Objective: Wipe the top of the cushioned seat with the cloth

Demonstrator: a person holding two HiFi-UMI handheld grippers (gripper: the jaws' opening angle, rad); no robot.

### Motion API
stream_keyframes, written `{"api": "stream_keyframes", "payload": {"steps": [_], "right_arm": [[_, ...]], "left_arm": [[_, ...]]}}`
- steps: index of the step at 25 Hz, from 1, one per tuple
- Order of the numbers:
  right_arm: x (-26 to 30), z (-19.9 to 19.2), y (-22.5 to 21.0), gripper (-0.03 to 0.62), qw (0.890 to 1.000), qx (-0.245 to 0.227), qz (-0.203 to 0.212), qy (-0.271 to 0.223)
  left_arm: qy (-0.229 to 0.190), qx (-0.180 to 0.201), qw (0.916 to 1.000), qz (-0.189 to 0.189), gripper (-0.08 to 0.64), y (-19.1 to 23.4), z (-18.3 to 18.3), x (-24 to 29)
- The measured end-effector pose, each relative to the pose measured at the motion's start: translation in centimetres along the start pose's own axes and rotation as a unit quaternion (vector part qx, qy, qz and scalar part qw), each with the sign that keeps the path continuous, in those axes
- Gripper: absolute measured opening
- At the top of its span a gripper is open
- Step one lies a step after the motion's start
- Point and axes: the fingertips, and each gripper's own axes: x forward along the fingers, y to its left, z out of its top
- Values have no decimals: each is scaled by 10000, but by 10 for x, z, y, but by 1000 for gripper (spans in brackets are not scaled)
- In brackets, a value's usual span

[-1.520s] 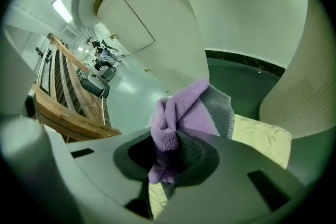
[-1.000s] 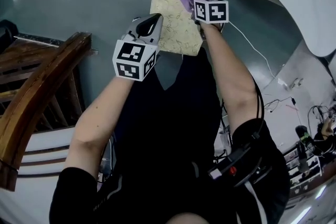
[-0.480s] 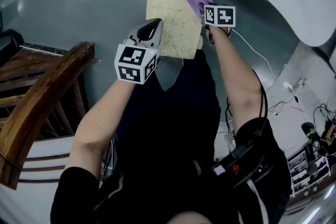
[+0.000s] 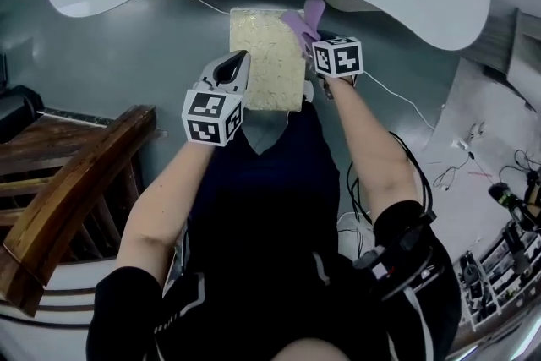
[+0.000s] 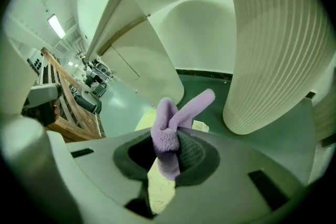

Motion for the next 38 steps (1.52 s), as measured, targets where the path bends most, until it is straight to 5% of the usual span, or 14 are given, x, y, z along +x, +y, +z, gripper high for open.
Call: {"api": "stream_keyframes", "payload": {"steps": [18, 24, 29, 38], "right_arm": [[-204, 92, 134, 78, 9895, -731, 435, -1167], [-283, 134, 170, 81, 9741, -1041, 481, -1949], [-333, 163, 181, 81, 9591, -1164, 350, -2555], [-408, 210, 207, 81, 9257, -1513, 85, -3466]], "left_arm": [[-1124, 355, 9921, -423, 3, -6, 131, -137], [-1651, 347, 9829, -735, 3, -18, 184, -182], [-1829, 726, 9782, -669, 3, -28, 216, -197], [-2569, 835, 9611, -580, 3, -26, 283, -243]]}}
